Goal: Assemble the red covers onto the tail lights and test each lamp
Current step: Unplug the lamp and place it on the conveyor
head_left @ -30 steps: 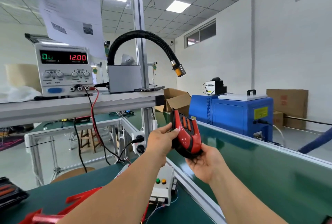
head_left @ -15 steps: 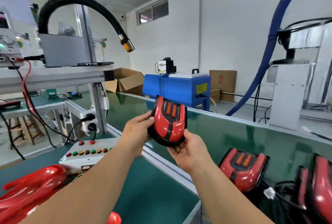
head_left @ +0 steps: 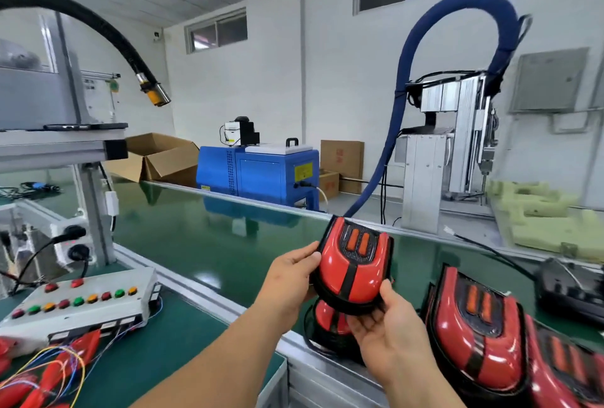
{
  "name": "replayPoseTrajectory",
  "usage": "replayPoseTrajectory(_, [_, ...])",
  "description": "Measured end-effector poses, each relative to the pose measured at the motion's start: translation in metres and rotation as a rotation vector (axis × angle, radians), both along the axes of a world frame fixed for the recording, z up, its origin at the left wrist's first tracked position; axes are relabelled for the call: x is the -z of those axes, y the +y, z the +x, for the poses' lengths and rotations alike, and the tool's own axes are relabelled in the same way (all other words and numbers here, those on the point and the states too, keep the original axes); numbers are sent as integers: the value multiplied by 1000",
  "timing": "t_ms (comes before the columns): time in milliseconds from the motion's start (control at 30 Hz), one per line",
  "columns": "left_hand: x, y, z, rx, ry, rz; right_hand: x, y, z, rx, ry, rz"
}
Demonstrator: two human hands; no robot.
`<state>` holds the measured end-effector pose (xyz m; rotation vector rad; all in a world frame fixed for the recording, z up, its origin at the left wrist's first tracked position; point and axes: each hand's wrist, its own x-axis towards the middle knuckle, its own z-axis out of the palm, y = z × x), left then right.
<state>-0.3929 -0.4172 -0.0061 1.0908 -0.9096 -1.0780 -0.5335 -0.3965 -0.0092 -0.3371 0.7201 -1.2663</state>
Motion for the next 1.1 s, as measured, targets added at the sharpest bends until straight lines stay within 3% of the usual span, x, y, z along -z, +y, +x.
replayPoseTrajectory(367, [30, -29, -34, 23, -206, 67, 21, -1, -18, 210, -306, 178])
replayPoseTrajectory(500, [31, -25, -40, 21, -415, 56, 29, 2, -18, 257, -371, 235])
replayPoseTrajectory(900, [39, -12, -57, -107, -729, 0, 42, 5, -22, 191, -312, 298])
replayPoseTrajectory(1100, [37, -17, -55, -124, -812, 29, 43, 8, -25, 109, -158, 326])
